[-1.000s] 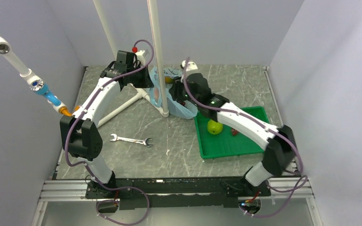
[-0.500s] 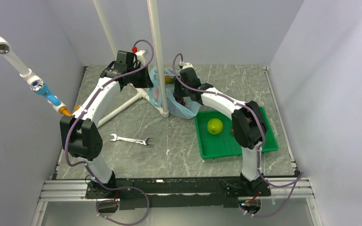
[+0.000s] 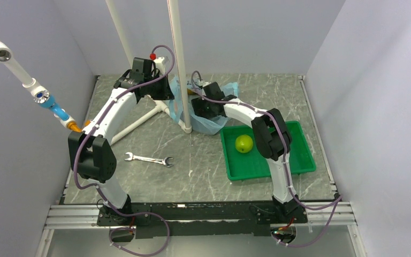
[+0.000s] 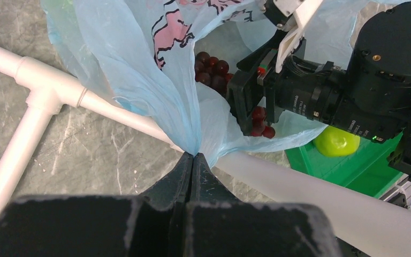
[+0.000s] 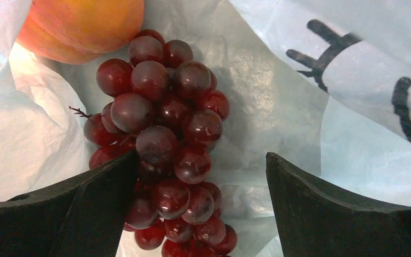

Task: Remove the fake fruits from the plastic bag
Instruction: Take out the fake fruit from the plastic bag.

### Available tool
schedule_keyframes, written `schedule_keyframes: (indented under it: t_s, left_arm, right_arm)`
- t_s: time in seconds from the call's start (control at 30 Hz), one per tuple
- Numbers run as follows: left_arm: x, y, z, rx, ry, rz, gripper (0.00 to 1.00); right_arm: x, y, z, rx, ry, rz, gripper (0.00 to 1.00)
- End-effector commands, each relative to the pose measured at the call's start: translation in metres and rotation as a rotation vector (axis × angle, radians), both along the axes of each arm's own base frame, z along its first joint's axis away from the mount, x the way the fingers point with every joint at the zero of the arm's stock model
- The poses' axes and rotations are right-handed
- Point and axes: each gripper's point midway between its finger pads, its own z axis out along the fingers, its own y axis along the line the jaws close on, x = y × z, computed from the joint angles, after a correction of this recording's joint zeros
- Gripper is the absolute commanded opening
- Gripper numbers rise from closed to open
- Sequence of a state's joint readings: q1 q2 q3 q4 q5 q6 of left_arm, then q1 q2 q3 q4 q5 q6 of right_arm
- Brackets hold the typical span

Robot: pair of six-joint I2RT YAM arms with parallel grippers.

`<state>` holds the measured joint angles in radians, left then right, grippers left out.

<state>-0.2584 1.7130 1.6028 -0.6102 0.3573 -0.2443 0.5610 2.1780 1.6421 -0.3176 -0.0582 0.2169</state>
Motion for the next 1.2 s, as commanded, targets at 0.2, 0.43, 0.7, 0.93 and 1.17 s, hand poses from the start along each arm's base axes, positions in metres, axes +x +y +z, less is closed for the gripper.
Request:
schedule_keyframes:
  t_s: [0.2, 0.43, 0.7, 0.93, 1.17]
  left_arm:
    - [0.004, -0.001, 0.012, 0.008, -0.048, -0.013, 0.0]
    - [0.004, -0.003, 0.009, 0.0, -0.036, -0.02, 0.0]
    - [0.004, -0.003, 0.009, 0.0, -0.037, -0.018, 0.0]
    - [0.005, -0.004, 0.007, -0.003, -0.03, -0.022, 0.0]
    - [0.005, -0.004, 0.006, 0.0, -0.028, -0.02, 0.0]
  right_arm:
    - [-0.014, -0.015, -0.032, -0.3, -0.037, 0.087, 0.9]
    - [-0.03, -0.017, -0.053, -0.341, -0.007, 0.111, 0.7]
    - [-0.021, -0.01, -0.04, -0.243, 0.016, 0.11, 0.36]
    - [-0.007, -0.006, 0.015, -0.088, -0.061, 0.086, 0.16]
    - [0.002, -0.004, 0.068, 0.034, -0.173, 0.052, 0.03]
